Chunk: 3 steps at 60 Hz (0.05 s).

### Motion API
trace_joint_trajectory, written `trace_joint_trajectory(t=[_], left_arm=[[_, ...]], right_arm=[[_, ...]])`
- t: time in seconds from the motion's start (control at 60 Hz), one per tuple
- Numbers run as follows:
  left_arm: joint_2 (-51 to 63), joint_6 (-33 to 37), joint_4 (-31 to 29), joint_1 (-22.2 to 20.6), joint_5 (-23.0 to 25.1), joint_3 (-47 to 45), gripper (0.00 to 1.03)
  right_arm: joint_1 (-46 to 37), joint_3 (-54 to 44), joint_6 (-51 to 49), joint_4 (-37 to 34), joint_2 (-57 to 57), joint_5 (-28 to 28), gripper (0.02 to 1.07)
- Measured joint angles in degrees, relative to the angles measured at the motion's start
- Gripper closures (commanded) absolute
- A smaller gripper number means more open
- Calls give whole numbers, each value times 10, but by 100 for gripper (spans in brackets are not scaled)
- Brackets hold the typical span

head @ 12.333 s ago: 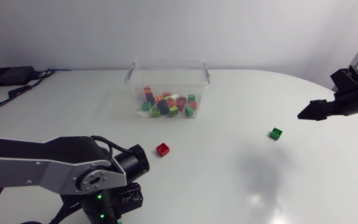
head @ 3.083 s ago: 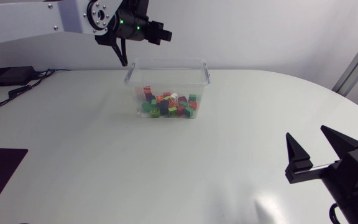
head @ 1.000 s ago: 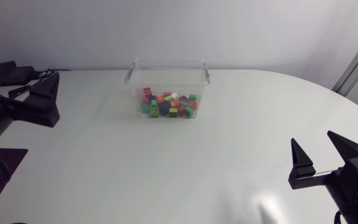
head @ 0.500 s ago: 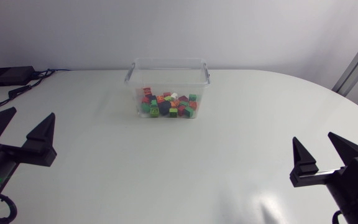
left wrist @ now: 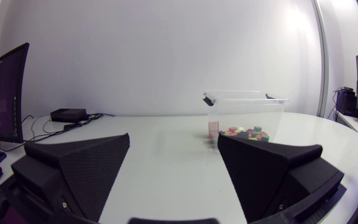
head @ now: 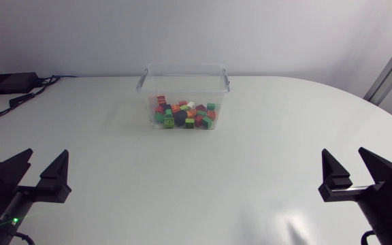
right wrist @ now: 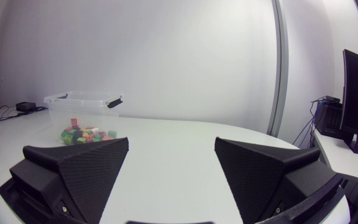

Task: Place the duplo bricks in the container

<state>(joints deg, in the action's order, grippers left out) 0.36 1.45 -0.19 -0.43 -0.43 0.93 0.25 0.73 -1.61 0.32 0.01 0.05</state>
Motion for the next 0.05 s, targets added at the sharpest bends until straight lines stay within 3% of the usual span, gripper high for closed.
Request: trace_joint_trajectory(t=[0.05], left_arm=[[0, 0, 0, 0, 0, 0, 5]], right_arm=[[0, 0, 1, 0, 0, 0, 7]])
